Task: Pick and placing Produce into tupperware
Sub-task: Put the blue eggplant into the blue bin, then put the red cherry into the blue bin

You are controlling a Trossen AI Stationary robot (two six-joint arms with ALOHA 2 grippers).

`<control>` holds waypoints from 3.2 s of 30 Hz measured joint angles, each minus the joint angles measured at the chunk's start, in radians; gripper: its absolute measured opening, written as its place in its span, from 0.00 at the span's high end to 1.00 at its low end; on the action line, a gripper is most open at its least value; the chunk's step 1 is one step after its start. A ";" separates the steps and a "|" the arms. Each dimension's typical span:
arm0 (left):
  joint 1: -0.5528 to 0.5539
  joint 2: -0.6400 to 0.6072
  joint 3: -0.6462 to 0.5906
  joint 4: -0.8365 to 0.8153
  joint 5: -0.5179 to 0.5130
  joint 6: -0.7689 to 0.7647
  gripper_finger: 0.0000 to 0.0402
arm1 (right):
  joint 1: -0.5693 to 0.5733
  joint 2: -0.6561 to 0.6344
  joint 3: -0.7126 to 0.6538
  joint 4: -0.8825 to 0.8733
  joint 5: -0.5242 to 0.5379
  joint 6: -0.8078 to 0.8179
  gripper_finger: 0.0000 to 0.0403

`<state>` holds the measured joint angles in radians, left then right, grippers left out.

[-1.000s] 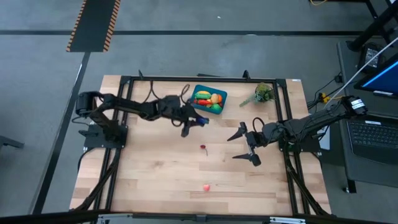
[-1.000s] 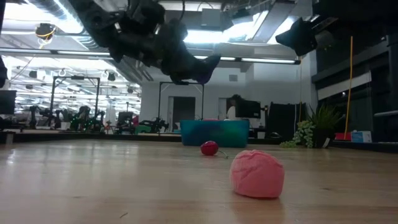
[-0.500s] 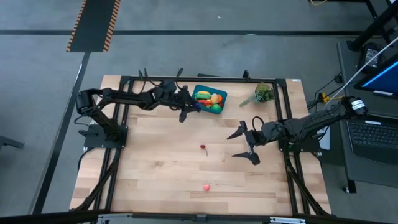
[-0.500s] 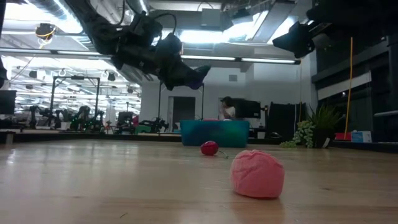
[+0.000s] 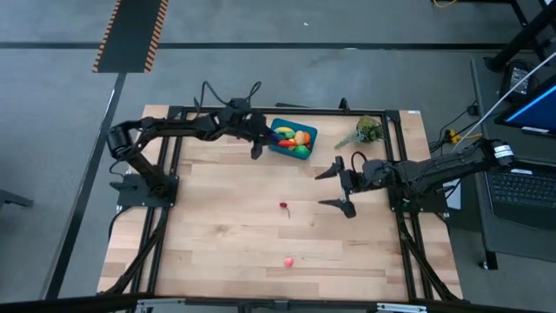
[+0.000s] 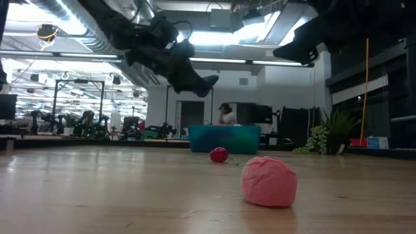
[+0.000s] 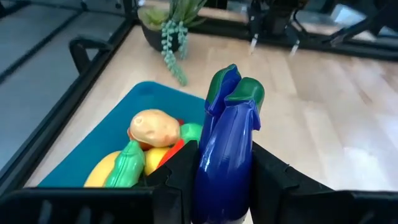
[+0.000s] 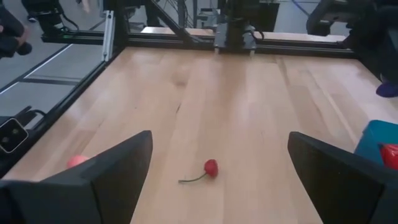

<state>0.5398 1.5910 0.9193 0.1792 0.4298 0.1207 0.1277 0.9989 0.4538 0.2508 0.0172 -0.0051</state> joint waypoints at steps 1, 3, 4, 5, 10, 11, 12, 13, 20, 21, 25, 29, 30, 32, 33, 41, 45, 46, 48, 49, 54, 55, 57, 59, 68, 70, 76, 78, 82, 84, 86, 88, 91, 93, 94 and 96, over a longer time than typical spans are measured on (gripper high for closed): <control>0.003 0.012 0.024 -0.031 0.000 0.007 0.75 | -0.003 0.000 0.000 0.000 -0.001 0.000 0.07; 0.009 0.046 0.071 -0.083 0.000 0.030 0.75 | -0.005 0.000 0.000 0.000 -0.003 -0.001 0.07; 0.012 0.067 0.096 -0.107 -0.002 0.043 0.75 | -0.005 0.000 0.000 0.000 -0.003 -0.002 0.07; 0.017 0.088 0.120 -0.131 -0.002 0.051 0.75 | -0.005 0.000 0.000 -0.001 -0.003 -0.001 0.07; 0.048 0.192 0.241 -0.236 -0.018 0.100 0.75 | -0.005 0.000 0.000 -0.042 -0.004 0.000 0.07; 0.055 0.209 0.264 -0.256 -0.026 0.105 0.75 | -0.005 0.000 0.000 -0.050 -0.003 0.000 0.07; 0.062 0.225 0.288 -0.273 -0.027 0.112 0.75 | -0.005 0.000 0.000 -0.056 -0.003 0.001 0.07; 0.067 0.239 0.311 -0.293 -0.027 0.121 0.75 | -0.005 0.000 0.000 -0.061 -0.003 0.001 0.07; 0.079 0.334 0.456 -0.428 -0.049 0.188 0.75 | -0.005 0.000 0.000 -0.061 -0.003 0.003 0.07; 0.082 0.348 0.477 -0.455 -0.050 0.200 0.75 | -0.005 0.000 0.000 -0.061 -0.004 0.003 0.07; 0.085 0.406 0.559 -0.549 -0.095 0.240 0.75 | -0.005 0.000 0.000 -0.061 -0.003 0.003 0.07; 0.090 0.446 0.628 -0.619 -0.133 0.268 0.75 | -0.005 0.000 0.000 -0.061 -0.003 0.004 0.07; 0.091 0.452 0.641 -0.621 -0.133 0.273 0.75 | -0.005 0.000 0.000 -0.061 -0.003 0.003 0.07; 0.096 0.459 0.652 -0.627 -0.133 0.275 0.75 | -0.005 0.000 0.000 -0.061 -0.004 0.004 0.07; 0.097 0.465 0.659 -0.626 -0.132 0.275 0.75 | -0.005 0.000 0.000 -0.061 -0.003 0.003 0.07; 0.122 0.486 0.669 -0.674 -0.151 0.276 0.75 | -0.005 0.000 0.000 -0.061 -0.003 0.004 0.07; 0.127 0.487 0.669 -0.682 -0.151 0.276 0.75 | -0.005 0.000 0.000 -0.061 -0.003 0.003 0.07; 0.126 0.487 0.669 -0.682 -0.151 0.276 0.75 | -0.005 0.000 0.000 -0.061 -0.004 0.003 0.07; 0.121 0.487 0.669 -0.684 -0.151 0.276 0.74 | -0.005 0.000 0.000 -0.061 -0.004 0.003 0.07; 0.119 0.487 0.669 -0.684 -0.151 0.276 0.73 | -0.005 0.000 0.000 -0.061 -0.003 0.003 0.07; 0.104 0.487 0.669 -0.684 -0.151 0.266 0.66 | -0.005 0.000 0.000 -0.061 -0.003 0.002 0.07; 0.101 0.487 0.669 -0.683 -0.152 0.260 0.64 | -0.005 0.000 0.000 -0.061 -0.004 0.003 0.07; 0.094 0.487 0.669 -0.681 -0.153 0.258 0.63 | -0.005 0.000 0.000 -0.061 -0.003 0.003 0.07; 0.089 0.487 0.669 -0.673 -0.165 0.256 0.62 | -0.005 0.000 0.000 -0.062 -0.004 0.002 0.07; 0.073 0.467 0.667 -0.666 -0.185 0.248 0.63 | -0.005 0.000 0.000 -0.061 -0.004 0.003 0.07; 0.071 0.444 0.668 -0.672 -0.184 0.247 0.63 | -0.005 0.000 0.000 -0.062 -0.003 0.003 0.07; 0.067 0.377 0.669 -0.718 -0.182 0.214 0.62 | -0.005 0.000 0.000 -0.062 -0.004 0.004 0.07; 0.067 0.373 0.669 -0.731 -0.182 0.224 0.63 | -0.005 0.000 0.000 -0.061 -0.004 0.004 0.07; 0.066 0.372 0.669 -0.730 -0.185 0.223 0.65 | -0.005 0.000 0.000 -0.061 -0.021 0.027 0.07; 0.061 0.372 0.669 -0.740 -0.185 0.222 0.65 | -0.005 0.000 0.000 -0.061 -0.022 0.029 0.07; 0.059 0.367 0.669 -0.752 -0.178 0.213 0.66 | -0.005 0.000 0.000 -0.061 -0.022 0.029 0.07; 0.058 0.347 0.668 -0.785 -0.150 0.196 0.67 | -0.005 0.000 0.000 -0.061 -0.022 0.040 0.07; 0.043 0.315 0.658 -0.805 -0.070 0.192 0.68 | -0.005 0.000 0.000 -0.061 -0.022 0.056 0.07; 0.019 0.291 0.629 -0.803 0.008 0.194 0.68 | -0.005 0.000 0.000 -0.061 -0.022 0.060 0.07; 0.004 0.273 0.607 -0.791 0.038 0.195 0.69 | -0.005 0.000 0.000 -0.061 -0.022 0.071 0.07; -0.028 0.225 0.546 -0.747 0.070 0.196 0.69 | -0.005 0.000 0.000 -0.060 -0.022 0.083 0.07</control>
<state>0.5122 1.8161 1.4654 -0.5682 0.5000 0.3164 0.1230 0.9993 0.4538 0.1908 -0.0044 0.0778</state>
